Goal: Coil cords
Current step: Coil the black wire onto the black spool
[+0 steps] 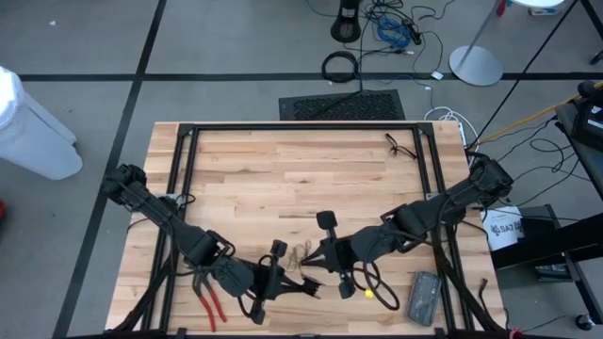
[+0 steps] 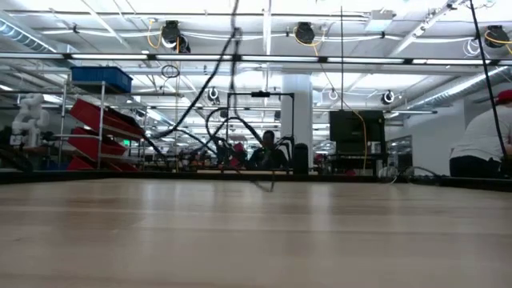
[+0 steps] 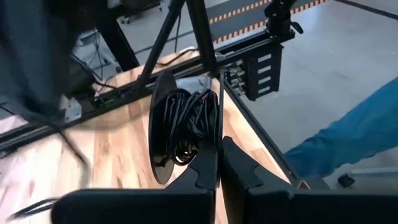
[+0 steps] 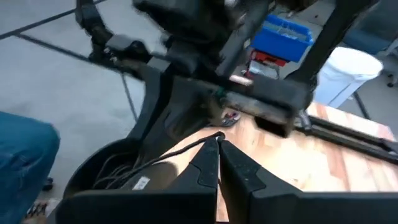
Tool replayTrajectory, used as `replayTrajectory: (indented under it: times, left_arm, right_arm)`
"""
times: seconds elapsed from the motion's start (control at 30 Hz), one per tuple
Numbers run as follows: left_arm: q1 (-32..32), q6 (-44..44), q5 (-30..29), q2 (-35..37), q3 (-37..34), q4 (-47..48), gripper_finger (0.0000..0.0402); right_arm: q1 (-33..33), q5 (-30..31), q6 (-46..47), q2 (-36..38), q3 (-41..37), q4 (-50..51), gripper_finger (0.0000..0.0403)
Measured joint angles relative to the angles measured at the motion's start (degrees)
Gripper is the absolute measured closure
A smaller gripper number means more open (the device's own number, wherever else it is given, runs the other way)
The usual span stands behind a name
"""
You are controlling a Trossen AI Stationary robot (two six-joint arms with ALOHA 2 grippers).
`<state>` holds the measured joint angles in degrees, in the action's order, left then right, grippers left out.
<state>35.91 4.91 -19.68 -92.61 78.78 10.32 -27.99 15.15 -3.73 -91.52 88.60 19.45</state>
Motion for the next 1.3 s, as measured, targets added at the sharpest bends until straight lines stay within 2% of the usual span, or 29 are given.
replayTrajectory:
  times: [0.53,0.73,0.83,0.9,1.03,1.2,1.3]
  left_arm:
    - [1.02,12.48,0.07,-0.01,0.0,-4.41,0.0394]
    - [2.28,18.39,-0.18,-0.01,0.0,-9.16,0.0394]
    - [2.83,19.45,-1.56,-0.01,0.0,-10.0,0.0394]
    - [3.4,19.45,-4.6,-0.01,0.0,-9.98,0.0394]
    - [4.71,18.36,-11.19,0.02,0.0,-9.76,0.0394]
    - [5.75,10.64,-16.53,2.45,0.0,-3.1,0.0394]
    - [5.8,3.75,-18.83,4.07,0.0,3.02,0.0394]
  right_arm:
    - [0.21,-8.74,1.56,-1.29,-0.02,1.71,0.0403]
    - [1.09,-11.1,2.63,-2.06,-0.04,3.13,0.0402]
    - [1.13,-10.95,2.97,-2.25,-0.04,3.64,0.0394]
    - [1.05,-10.87,4.26,-2.25,-0.04,5.4,0.0387]
    - [0.36,-8.62,10.1,-2.25,-0.04,13.56,0.0372]
    - [-2.86,-0.37,21.25,-2.18,-0.04,29.51,0.0358]
    - [-6.25,5.65,28.06,-1.95,-0.07,35.23,0.0354]
